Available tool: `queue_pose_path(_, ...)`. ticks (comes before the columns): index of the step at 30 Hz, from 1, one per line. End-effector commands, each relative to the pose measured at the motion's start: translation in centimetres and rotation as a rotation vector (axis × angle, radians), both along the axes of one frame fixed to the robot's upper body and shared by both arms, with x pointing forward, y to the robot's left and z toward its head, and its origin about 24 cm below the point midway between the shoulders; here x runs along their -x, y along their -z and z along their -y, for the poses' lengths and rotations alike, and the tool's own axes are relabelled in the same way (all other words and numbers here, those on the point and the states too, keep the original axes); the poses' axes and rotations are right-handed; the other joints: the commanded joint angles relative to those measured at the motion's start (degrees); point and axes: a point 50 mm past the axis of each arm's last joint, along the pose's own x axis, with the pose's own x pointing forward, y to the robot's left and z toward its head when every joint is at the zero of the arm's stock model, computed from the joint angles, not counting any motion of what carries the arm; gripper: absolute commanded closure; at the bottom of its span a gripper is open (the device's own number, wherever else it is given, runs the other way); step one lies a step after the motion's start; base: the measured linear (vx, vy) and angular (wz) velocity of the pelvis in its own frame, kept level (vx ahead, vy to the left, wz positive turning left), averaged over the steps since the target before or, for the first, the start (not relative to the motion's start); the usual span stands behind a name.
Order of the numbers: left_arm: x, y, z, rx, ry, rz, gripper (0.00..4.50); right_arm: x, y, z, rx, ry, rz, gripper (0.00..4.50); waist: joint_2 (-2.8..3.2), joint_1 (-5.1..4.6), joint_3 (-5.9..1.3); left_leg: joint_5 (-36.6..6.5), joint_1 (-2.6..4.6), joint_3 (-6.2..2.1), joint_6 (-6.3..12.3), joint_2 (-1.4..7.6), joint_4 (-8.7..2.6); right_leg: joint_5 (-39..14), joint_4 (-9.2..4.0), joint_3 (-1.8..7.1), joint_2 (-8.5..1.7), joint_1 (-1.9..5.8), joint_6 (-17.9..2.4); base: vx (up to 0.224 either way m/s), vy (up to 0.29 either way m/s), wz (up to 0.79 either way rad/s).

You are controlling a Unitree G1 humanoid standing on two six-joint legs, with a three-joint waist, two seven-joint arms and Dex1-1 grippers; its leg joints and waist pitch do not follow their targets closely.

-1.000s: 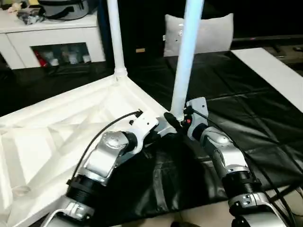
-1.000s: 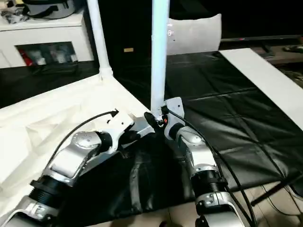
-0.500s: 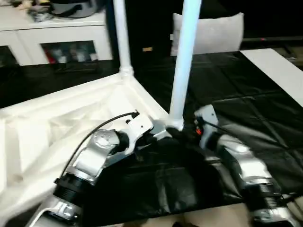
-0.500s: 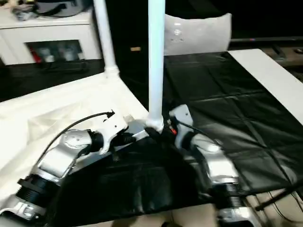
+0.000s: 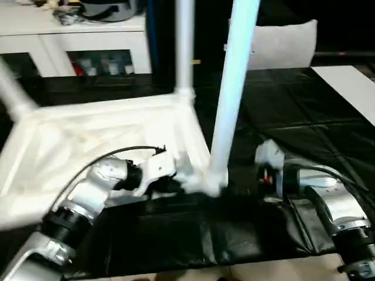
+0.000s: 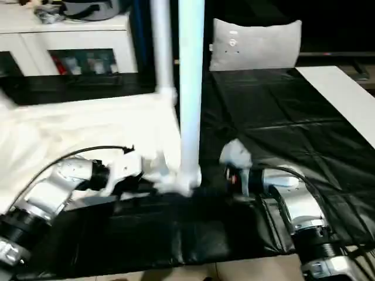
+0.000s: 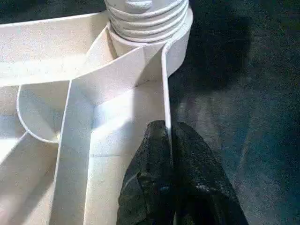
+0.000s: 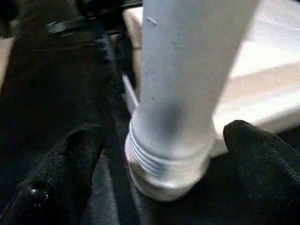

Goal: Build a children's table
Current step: Rotate leg to tighten

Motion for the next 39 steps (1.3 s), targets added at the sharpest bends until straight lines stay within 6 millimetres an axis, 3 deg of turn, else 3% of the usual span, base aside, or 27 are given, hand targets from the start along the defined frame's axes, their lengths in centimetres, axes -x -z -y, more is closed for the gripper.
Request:
queue_pose_path(1,0.4,0.1,0.5,-0.036,0.098,-0.017,4.50,-0.3,-0.5,-0.2,0.032,-0.050,0.026,0.43,-0.64,-0.19,-3.87,-10.0,-0.20,1.17,5.28,0.11,-3.91,-21.9,-3.47,2.94,-2.72,3.89,-6.7,0.000,0.000,0.00)
queue_pose_path(2,0.4,0.1,0.5,-0.036,0.098,-0.017,4.50,-0.3,-0.5,-0.2,0.032,-0.050,0.026,0.67,-0.64,-0.20,-3.94,-9.9,-0.28,1.14,5.23,0.09,-3.87,-22.0,-3.36,2.95,-2.77,3.98,-6.7,0.000,0.000,0.00)
queue_pose_path(16,0.8,0.3,0.4,-0.043,0.175,-0.039,4.50,-0.7,0.1,-1.0,0.028,-0.121,-0.014,1.71,-0.92,-0.07,-4.04,-9.6,-0.36,1.17,5.02,0.02,-3.79,-22.6,-3.28,2.93,-2.75,4.01,-6.4,0.000,0.000,0.00)
queue_pose_path(22,0.8,0.2,0.5,-0.032,0.171,-0.042,4.50,-0.5,0.1,-1.3,0.005,-0.130,-0.029,1.80,-1.18,-0.05,-3.96,-9.3,-0.35,1.24,4.89,-0.04,-3.73,-23.8,-3.33,3.02,-2.72,3.89,-5.9,0.000,0.000,0.00)
queue_pose_path(23,0.8,0.2,0.6,-0.012,0.152,-0.043,4.50,-0.3,0.2,-1.5,-0.026,-0.126,-0.052,1.81,-1.42,-0.02,-3.96,-9.0,-0.38,1.25,4.92,-0.05,-3.72,-23.8,-3.23,3.02,-2.70,3.93,-5.8,0.000,0.000,0.00)
queue_pose_path(28,0.1,-0.1,1.4,0.041,-0.002,-0.019,4.50,-0.1,0.5,-2.7,-0.098,-0.038,-0.108,1.82,-1.38,0.06,-3.81,-9.4,-0.31,1.24,4.42,0.04,-3.78,-24.6,-3.40,3.01,-2.71,3.86,-5.5,0.000,0.000,0.00)
queue_pose_path(29,-0.2,-0.2,2.0,0.072,-0.071,-0.011,4.50,-0.4,0.9,-3.3,-0.109,0.039,-0.119,1.82,-1.11,-0.15,-3.59,-10.8,-0.19,1.20,3.81,-0.22,-3.78,-27.6,-3.84,2.74,-2.69,3.67,-4.5,0.000,0.000,0.00)
queue_pose_path(31,-0.3,-0.3,2.4,0.093,-0.113,-0.008,4.50,-0.6,1.1,-3.8,-0.113,0.090,-0.125,1.83,-1.32,-0.79,-3.25,-13.0,-0.05,1.23,2.79,-0.64,-3.61,-32.0,-4.66,2.19,-2.58,3.47,-2.7,0.000,0.000,0.00)
queue_pose_path(32,-0.8,-0.6,3.5,0.137,-0.228,0.008,4.50,-1.7,1.5,-5.1,-0.145,0.252,-0.115,1.83,-1.30,-0.97,-3.27,-13.5,-0.01,1.18,2.41,-0.77,-3.51,-33.5,-4.84,1.98,-2.60,3.48,-1.8,0.000,0.000,0.00)
queue_pose_path(34,-1.0,-0.7,4.0,0.154,-0.275,0.014,4.50,-2.2,1.5,-5.6,-0.165,0.320,-0.115,1.83,-1.32,-2.03,-2.91,-15.6,0.19,1.03,1.37,-1.26,-3.05,-38.1,-6.01,0.75,-2.49,3.15,0.8,0.000,0.000,0.00)
queue_pose_path(35,-1.5,-0.9,5.1,0.173,-0.389,0.036,4.50,-3.4,1.7,-6.4,-0.184,0.476,-0.121,1.83,-1.22,-3.48,-3.09,-17.2,0.16,0.82,1.59,-1.40,-2.71,-39.3,-6.87,-0.33,-2.31,3.43,3.3,0.000,0.000,0.00)
queue_pose_path(37,-1.7,-1.0,5.8,0.185,-0.439,0.045,4.50,-3.9,1.8,-6.8,-0.178,0.561,-0.119,1.83,-0.77,-4.69,-3.01,-18.7,0.21,0.39,1.80,-0.96,-2.91,-38.0,-7.55,-1.28,-2.23,3.77,3.3,0.000,0.000,0.00)
queue_pose_path(38,-1.8,-1.2,6.6,0.199,-0.494,0.063,4.50,-4.4,2.0,-7.2,-0.162,0.642,-0.119,1.84,0.10,-5.52,-3.15,-21.3,0.20,-0.28,2.29,0.09,-3.59,-34.5,-7.26,-1.65,-2.51,4.74,2.6,0.000,0.000,0.00)
queue_pose_path(39,-1.9,-1.3,6.8,0.203,-0.509,0.071,4.50,-4.5,2.1,-7.3,-0.156,0.657,-0.119,1.84,0.10,-6.30,-3.36,-22.9,-0.53,-0.85,2.93,1.23,-4.51,-29.5,-6.21,-1.12,-2.77,5.76,1.5,0.000,0.000,0.00)
